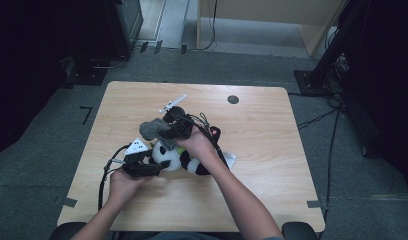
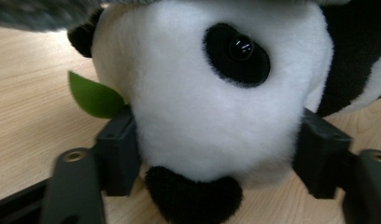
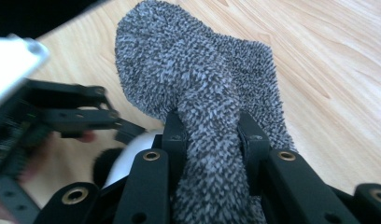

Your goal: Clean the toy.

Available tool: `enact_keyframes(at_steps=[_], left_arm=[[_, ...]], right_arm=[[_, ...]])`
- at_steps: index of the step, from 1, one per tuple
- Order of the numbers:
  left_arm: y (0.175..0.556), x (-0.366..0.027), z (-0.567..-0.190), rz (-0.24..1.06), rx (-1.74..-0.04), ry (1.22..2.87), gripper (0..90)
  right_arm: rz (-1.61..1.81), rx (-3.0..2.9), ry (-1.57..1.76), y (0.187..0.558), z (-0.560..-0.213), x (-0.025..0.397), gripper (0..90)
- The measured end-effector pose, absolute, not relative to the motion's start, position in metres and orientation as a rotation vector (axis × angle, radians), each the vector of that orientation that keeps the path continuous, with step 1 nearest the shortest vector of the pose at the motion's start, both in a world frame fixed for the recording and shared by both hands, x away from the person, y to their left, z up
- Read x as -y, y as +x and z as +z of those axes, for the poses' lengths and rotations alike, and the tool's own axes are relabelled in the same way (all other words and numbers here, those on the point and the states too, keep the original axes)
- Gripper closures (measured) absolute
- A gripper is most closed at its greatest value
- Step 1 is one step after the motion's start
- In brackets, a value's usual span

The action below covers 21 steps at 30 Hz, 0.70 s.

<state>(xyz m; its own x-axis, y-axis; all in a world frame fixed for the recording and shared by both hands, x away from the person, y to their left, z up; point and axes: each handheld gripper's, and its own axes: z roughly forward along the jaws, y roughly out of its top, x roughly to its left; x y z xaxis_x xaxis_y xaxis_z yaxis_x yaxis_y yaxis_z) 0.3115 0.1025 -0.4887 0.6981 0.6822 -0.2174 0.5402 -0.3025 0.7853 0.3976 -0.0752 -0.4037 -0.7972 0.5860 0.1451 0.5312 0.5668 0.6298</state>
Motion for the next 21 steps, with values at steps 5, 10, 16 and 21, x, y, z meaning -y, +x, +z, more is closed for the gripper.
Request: enact_keyframes(at_steps=[5,10,16,21], left_arm=[[0.313,-0.103,-0.489,0.186,-0.944,1.975,33.3],[0.313,-0.103,-0.488,0.176,-0.949,1.973,33.2],[0.314,-0.103,-0.489,0.172,-0.954,1.968,33.4],[0.314,-0.103,-0.488,0.170,-0.952,1.966,33.4]], right_arm=[[1.047,-2.705,1.022,0.405,-0.406,0.084,71.4],[0.987,-2.666,1.074,0.414,-0.408,0.096,71.3],[0.837,-2.631,1.096,0.422,-0.410,0.108,72.1],[0.775,-2.607,1.108,0.429,-0.411,0.118,72.0]])
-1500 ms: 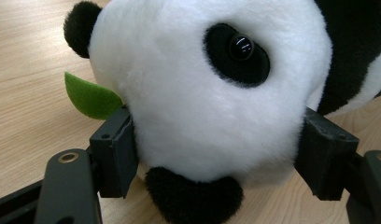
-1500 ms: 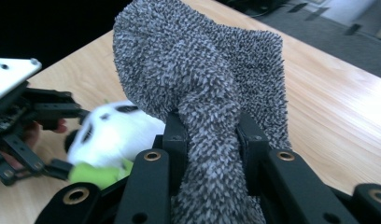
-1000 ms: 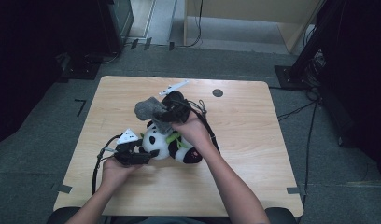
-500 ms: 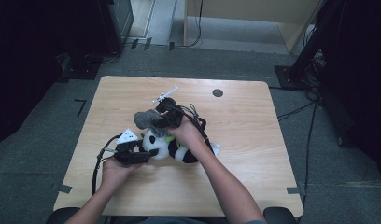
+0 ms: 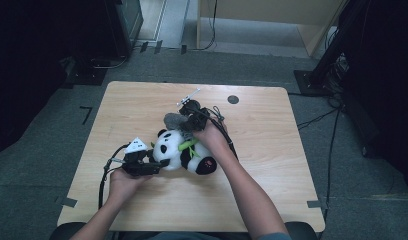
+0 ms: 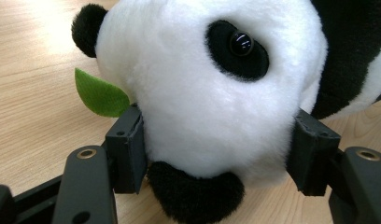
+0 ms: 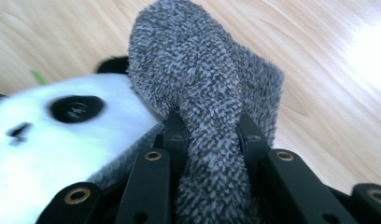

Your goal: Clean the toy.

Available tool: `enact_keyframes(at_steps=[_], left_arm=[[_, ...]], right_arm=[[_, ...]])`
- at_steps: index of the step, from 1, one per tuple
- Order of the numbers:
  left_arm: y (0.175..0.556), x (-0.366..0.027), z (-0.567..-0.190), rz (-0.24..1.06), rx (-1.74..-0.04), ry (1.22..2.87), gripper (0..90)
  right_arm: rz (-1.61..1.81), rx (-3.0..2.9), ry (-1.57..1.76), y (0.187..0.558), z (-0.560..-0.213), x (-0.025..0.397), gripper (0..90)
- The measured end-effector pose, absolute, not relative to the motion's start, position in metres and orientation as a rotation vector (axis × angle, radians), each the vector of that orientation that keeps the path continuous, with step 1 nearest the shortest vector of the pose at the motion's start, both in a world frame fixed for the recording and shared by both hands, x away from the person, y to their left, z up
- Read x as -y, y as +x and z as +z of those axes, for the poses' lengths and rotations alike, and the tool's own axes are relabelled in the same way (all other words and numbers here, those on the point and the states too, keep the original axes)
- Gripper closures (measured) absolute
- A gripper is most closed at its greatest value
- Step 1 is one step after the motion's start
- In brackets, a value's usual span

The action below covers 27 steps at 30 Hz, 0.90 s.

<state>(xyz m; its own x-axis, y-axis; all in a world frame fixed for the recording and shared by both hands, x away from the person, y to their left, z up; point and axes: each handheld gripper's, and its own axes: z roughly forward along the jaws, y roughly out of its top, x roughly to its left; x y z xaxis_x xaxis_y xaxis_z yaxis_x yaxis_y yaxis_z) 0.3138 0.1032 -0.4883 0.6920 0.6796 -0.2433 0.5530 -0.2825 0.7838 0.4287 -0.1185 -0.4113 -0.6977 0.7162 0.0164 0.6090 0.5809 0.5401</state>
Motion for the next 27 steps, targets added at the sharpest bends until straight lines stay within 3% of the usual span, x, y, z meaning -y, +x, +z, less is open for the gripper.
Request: enact_keyframes(at_steps=[11,18,27], left_arm=[[0.314,-0.104,-0.489,0.171,-0.935,1.970,32.3],[0.313,-0.104,-0.489,0.180,-0.932,1.966,30.6],[0.313,-0.104,-0.489,0.180,-0.931,1.969,30.7]], right_arm=[[0.893,-2.498,1.156,0.428,-0.376,0.140,73.1],[1.068,-2.519,1.083,0.412,-0.352,0.121,73.2],[1.084,-2.666,0.995,0.397,-0.378,0.076,73.0]])
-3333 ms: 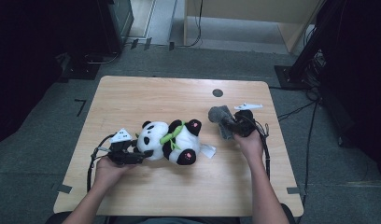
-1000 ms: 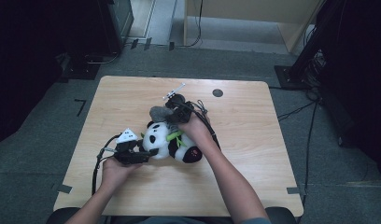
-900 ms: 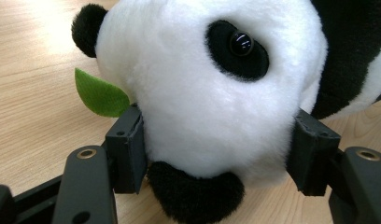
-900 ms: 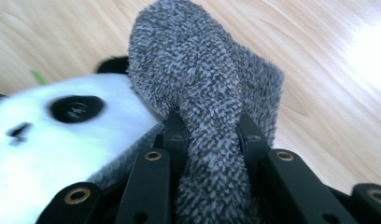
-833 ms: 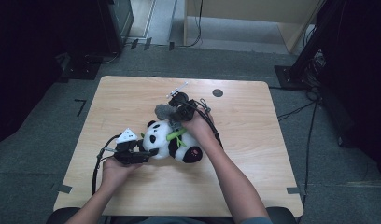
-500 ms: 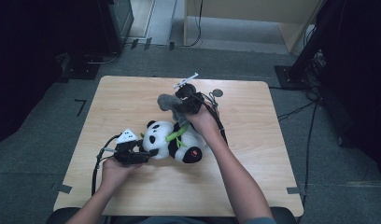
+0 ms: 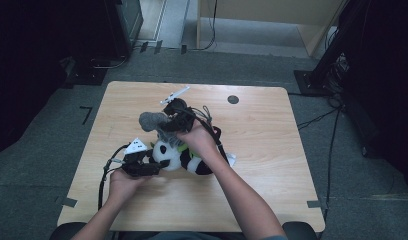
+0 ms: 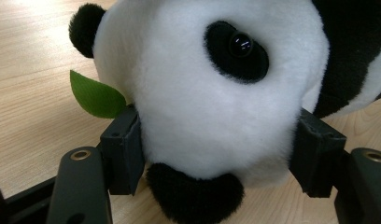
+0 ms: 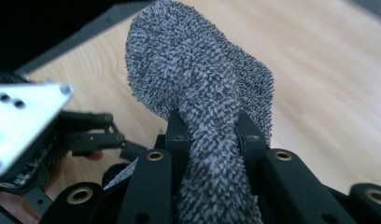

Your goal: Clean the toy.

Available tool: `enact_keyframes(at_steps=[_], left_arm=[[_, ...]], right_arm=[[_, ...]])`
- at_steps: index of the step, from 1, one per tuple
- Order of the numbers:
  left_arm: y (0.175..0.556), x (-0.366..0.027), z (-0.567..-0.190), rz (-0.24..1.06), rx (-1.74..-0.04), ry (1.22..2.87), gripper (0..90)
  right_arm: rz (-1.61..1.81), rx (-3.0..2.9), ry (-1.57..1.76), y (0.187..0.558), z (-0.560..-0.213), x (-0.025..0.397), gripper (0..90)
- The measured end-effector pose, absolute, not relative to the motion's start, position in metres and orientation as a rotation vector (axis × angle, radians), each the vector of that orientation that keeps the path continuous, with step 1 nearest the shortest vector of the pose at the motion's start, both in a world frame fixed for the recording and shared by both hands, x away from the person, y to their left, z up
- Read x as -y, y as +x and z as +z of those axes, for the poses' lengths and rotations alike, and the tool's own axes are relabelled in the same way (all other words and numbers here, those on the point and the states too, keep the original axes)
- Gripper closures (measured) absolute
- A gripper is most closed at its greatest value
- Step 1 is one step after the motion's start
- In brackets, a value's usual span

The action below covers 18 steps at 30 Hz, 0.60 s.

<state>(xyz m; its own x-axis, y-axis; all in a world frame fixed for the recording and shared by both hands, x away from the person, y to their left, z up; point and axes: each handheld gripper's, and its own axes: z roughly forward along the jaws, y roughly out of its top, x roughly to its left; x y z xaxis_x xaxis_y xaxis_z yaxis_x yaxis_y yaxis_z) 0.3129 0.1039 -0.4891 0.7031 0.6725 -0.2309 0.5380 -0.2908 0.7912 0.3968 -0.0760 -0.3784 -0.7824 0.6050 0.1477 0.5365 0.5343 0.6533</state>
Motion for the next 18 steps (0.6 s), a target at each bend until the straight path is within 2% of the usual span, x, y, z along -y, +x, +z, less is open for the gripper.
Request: enact_keyframes(at_steps=[5,18], left_arm=[[0.314,-0.104,-0.489,0.170,-0.956,1.973,31.7],[0.315,-0.104,-0.489,0.157,-0.971,1.963,32.6]], right_arm=[[1.054,-2.699,1.019,0.398,-0.402,0.074,72.6],[0.879,-2.615,1.147,0.420,-0.412,0.116,73.2]])
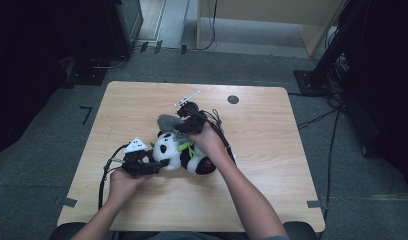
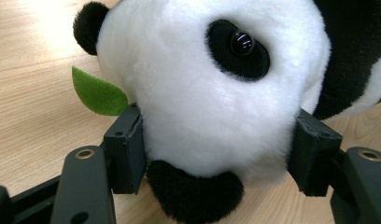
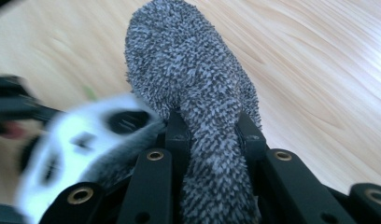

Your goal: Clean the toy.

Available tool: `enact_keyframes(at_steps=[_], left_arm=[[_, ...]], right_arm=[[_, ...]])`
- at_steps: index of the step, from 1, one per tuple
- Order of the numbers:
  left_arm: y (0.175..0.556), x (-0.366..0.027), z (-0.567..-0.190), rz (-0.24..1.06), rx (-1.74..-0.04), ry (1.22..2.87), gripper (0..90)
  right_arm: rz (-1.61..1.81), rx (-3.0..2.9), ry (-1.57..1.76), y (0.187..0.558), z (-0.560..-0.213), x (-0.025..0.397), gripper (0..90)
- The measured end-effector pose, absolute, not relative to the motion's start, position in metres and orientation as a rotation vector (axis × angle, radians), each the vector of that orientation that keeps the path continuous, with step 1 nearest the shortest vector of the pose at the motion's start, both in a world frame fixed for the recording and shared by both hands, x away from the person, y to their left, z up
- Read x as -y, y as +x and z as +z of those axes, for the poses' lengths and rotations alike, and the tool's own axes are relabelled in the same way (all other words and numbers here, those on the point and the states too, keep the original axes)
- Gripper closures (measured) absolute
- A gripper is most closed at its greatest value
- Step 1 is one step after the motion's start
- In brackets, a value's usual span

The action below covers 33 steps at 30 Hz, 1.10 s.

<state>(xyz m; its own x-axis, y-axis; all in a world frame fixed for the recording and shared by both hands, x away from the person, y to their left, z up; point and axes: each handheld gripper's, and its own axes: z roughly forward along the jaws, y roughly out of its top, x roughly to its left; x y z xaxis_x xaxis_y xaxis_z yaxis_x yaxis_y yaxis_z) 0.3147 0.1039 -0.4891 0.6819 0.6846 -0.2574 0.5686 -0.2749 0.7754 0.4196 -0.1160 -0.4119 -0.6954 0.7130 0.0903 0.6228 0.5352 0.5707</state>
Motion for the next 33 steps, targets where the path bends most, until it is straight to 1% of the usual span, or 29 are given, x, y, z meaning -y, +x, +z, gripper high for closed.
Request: enact_keyframes(at_steps=[5,16,19,24,27,30,33], left_arm=[[0.314,-0.103,-0.489,0.162,-0.961,1.961,32.7],[0.314,-0.104,-0.490,0.159,-0.953,1.963,32.3],[0.314,-0.104,-0.490,0.162,-0.949,1.967,32.1],[0.314,-0.104,-0.490,0.161,-0.945,1.966,31.8],[0.315,-0.104,-0.489,0.161,-0.943,1.970,31.9],[0.315,-0.104,-0.490,0.157,-0.945,1.965,32.0],[0.316,-0.105,-0.489,0.146,-0.945,1.966,31.9]], right_arm=[[0.847,-2.601,1.174,0.425,-0.412,0.131,72.8],[0.798,-2.489,1.210,0.431,-0.394,0.160,73.8],[0.853,-2.446,1.231,0.430,-0.385,0.173,74.0],[1.027,-2.386,1.209,0.415,-0.359,0.192,74.0],[1.091,-2.363,1.181,0.403,-0.351,0.204,73.9],[1.131,-2.349,1.179,0.390,-0.350,0.217,74.0],[1.150,-2.355,1.177,0.378,-0.358,0.224,74.0]])
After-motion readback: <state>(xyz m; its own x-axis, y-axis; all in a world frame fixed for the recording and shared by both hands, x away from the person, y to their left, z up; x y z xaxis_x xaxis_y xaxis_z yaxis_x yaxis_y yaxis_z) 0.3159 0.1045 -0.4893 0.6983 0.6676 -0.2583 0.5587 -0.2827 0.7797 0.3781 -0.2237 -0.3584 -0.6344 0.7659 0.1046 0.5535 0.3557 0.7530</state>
